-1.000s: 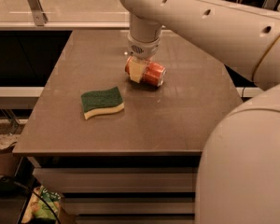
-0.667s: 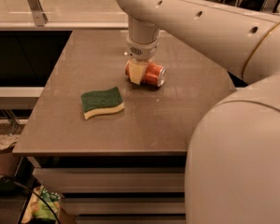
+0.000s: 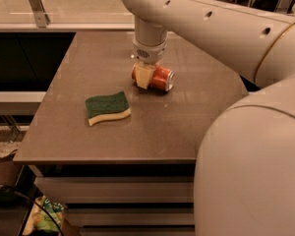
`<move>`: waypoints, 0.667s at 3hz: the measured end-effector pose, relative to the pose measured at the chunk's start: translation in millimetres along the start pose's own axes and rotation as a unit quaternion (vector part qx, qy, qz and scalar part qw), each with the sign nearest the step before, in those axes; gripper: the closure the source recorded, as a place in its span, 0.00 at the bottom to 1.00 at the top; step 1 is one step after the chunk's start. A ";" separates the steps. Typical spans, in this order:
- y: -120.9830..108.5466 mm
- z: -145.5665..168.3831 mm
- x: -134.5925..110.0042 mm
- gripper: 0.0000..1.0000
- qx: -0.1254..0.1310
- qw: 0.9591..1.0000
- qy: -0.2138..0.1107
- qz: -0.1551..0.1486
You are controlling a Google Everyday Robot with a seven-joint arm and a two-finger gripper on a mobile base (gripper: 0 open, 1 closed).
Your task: Knock coke can over
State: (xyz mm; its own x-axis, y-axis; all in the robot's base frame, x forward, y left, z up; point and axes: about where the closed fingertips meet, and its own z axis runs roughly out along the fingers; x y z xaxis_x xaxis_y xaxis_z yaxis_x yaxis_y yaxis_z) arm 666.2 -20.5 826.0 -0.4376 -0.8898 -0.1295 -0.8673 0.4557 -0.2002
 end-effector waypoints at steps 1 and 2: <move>0.0 -0.4 -0.1 0.35 0.000 1.000 0.000 0.000; 0.4 1.1 0.1 0.13 -0.001 1.000 0.001 0.000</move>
Offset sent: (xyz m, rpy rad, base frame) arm 0.0000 0.0000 0.0004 -0.0002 0.0003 0.0001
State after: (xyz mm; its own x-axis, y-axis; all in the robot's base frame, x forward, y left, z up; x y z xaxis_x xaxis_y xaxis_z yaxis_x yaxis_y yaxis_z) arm 666.1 -20.3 824.8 -0.4374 -0.8902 -0.1272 -0.8681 0.4549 -0.1987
